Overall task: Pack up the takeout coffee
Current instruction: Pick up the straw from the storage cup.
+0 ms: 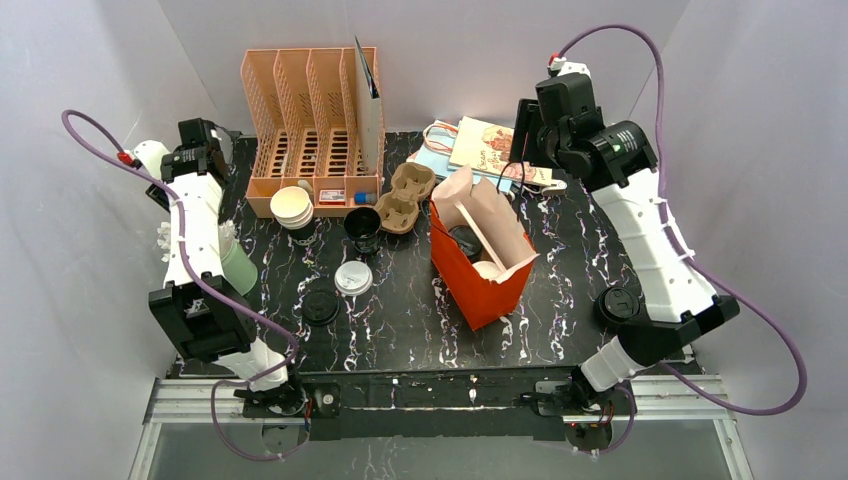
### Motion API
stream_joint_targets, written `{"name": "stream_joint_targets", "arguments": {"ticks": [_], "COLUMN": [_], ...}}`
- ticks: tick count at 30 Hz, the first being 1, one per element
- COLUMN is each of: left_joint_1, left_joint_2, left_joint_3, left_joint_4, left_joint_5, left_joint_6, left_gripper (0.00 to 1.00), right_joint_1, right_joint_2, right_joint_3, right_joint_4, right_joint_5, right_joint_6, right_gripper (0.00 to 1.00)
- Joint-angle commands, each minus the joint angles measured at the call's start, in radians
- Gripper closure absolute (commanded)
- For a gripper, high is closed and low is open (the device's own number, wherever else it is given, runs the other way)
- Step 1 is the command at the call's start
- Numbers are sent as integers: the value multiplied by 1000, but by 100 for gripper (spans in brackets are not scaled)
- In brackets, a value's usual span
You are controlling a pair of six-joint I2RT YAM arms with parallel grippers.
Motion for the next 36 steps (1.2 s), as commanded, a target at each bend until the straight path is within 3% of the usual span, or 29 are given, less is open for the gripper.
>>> {"name": "stream_joint_targets", "arguments": {"ticks": [1,6,9,18,25,36], "left_joint_1": [33,34,34,34,40,66], "left_joint_2": [-38,-14,-26,37,107,121], "left_joint_3": [-37,-41,-36,11,109,90], "left_joint_4": [72,94,84,89,84,84], "left_joint_5": [-29,62,102,-5,-76,-92], "left_joint_6": [11,-2,-23,2,43,38], "left_gripper": [74,75,67,77,75,74], "right_joint_1": [-2,-2,-2,-2,-2,-2], "right_joint_2": [28,48,55,77,83,93], "right_joint_3": [72,98,105,130,136,136], "right_joint_4": [-37,-48,-52,-56,-55,-50], "right_joint_5": [-45,-59,-60,-80,-80,-77], "right_joint_6": [16,17,16,8,2,-11], "right_gripper": [32,32,32,32,32,32]}}
